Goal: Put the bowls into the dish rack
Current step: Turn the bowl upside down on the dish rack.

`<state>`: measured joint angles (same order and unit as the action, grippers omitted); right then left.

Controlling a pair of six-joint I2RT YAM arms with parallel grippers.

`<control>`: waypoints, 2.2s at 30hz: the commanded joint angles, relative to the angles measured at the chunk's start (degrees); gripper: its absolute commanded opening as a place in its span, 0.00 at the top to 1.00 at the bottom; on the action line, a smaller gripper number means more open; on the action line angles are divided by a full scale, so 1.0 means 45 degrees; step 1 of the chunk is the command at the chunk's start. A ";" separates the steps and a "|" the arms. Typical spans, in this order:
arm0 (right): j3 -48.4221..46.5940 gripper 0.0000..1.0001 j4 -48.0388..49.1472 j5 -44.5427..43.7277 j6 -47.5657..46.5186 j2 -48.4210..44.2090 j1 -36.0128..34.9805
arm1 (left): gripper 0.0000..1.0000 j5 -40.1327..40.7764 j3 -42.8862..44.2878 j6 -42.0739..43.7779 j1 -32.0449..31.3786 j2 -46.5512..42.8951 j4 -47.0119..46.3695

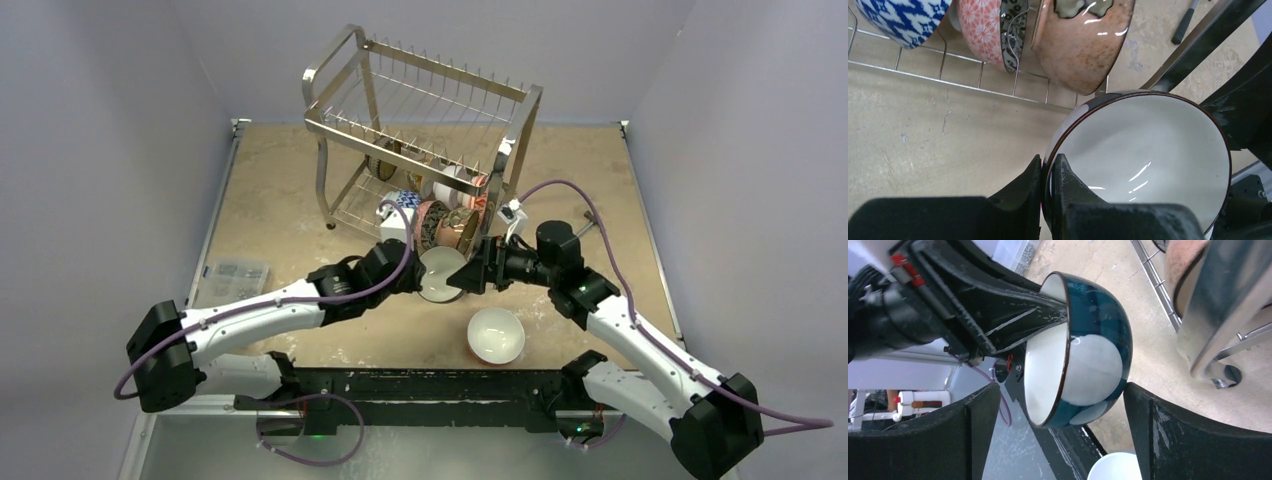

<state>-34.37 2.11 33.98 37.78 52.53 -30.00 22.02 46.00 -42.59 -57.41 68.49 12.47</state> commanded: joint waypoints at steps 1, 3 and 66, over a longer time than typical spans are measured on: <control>-0.0013 0.09 0.0744 0.0451 0.0178 0.0105 -0.0033 | 1.00 0.1959 0.2128 -0.0055 -0.0929 0.0634 -0.0492; -0.0079 0.18 0.0667 0.0443 0.0122 0.0254 -0.0033 | 1.00 0.2168 0.2641 0.0142 -0.1176 0.1003 -0.0310; -0.1156 1.00 -0.0430 -0.0799 -0.1166 0.0715 -0.0034 | 0.30 -0.8877 -0.1034 -0.4231 0.1450 0.1359 -0.5460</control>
<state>-35.48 -6.22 26.72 31.88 57.04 -29.98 -17.69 42.15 -60.29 -50.70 73.84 -7.90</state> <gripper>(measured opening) 0.072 0.811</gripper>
